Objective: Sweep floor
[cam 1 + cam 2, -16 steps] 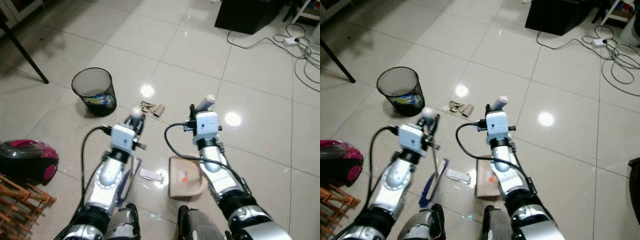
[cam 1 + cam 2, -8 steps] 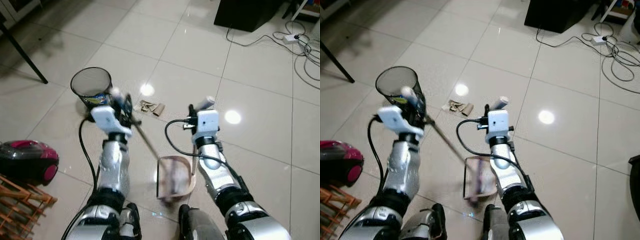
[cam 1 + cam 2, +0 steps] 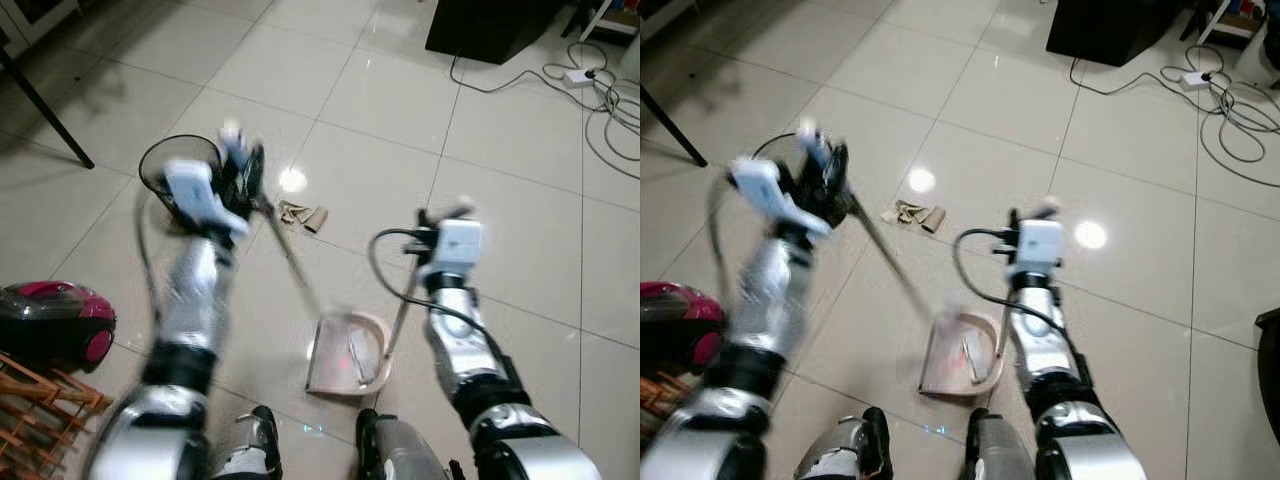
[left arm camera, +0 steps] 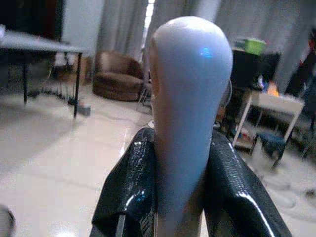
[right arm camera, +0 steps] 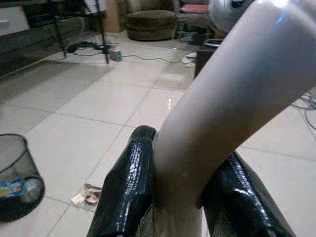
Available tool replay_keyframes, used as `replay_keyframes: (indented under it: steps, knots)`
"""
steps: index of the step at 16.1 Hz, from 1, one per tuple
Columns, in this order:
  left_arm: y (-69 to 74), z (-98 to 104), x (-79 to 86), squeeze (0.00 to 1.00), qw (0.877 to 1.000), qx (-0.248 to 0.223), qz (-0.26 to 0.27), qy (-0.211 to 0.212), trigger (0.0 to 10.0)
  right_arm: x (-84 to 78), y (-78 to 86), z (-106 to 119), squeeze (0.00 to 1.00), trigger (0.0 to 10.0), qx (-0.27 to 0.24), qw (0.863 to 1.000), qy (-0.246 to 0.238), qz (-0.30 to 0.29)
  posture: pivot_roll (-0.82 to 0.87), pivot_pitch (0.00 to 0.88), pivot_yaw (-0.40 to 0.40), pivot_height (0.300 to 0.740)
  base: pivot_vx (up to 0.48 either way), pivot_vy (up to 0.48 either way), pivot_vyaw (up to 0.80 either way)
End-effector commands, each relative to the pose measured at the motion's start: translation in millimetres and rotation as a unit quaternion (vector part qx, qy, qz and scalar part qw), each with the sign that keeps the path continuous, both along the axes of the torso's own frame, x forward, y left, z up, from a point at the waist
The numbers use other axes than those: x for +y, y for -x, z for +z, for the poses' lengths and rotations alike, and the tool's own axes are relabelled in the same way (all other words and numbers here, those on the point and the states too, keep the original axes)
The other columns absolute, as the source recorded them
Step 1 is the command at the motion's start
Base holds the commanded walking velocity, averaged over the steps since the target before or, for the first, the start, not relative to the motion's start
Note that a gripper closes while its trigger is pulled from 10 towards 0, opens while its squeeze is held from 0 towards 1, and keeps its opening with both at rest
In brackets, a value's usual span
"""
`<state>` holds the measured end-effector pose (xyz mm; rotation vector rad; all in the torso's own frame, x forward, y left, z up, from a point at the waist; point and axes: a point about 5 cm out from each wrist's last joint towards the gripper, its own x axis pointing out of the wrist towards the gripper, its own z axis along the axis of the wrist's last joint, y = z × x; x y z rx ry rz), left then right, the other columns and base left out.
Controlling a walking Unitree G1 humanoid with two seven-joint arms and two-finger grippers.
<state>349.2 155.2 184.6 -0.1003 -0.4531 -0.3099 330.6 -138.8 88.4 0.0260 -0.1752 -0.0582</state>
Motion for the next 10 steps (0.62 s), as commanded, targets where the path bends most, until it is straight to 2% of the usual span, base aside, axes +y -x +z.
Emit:
replay_keyframes:
  steps: [1,4,5,6,8,9,10]
  knots:
    - [-2.4,24.6,3.2,0.00,0.999,-0.029,-0.004,-0.027,10.0,-10.5,3.8,-2.3,0.00,10.0,0.001,1.000,-0.015,-0.010,-0.04,0.118,-0.015,0.740,0.000,0.000,0.00]
    - [-0.7,40.2,27.1,0.00,0.998,-0.031,0.035,-0.053,10.0,-22.2,3.1,13.8,0.00,10.0,-0.018,0.999,-0.035,0.007,-0.05,0.074,-0.007,0.740,0.000,0.000,0.00]
    - [2.1,30.9,39.2,0.00,0.995,-0.005,0.072,-0.068,10.0,-27.3,0.1,36.3,0.00,10.0,-0.044,0.998,-0.041,0.007,-0.06,0.062,0.003,0.740,0.000,0.000,0.00]
    - [1.7,27.0,42.0,0.00,0.994,0.006,0.084,-0.072,10.0,-28.3,-1.2,41.5,0.00,10.0,-0.049,0.998,-0.041,0.006,-0.06,0.057,0.004,0.740,0.000,0.000,0.00]
    - [12.7,-5.2,56.4,0.00,0.982,0.042,0.149,-0.107,10.0,-41.0,-5.8,85.7,0.00,10.0,-0.089,0.995,-0.039,-0.015,-0.08,0.035,0.014,0.740,0.000,0.000,0.00]
    - [18.5,-18.8,59.0,0.00,0.981,0.062,0.160,-0.096,10.0,-45.4,-7.2,106.3,0.00,10.0,-0.109,0.993,-0.046,-0.020,-0.09,0.029,0.022,0.740,0.000,0.000,0.00]
    - [20.1,-22.1,58.6,0.00,0.981,0.069,0.161,-0.090,10.0,-46.4,-7.8,113.2,0.00,10.0,-0.113,0.992,-0.048,-0.020,-0.10,0.027,0.023,0.740,0.000,0.000,0.00]
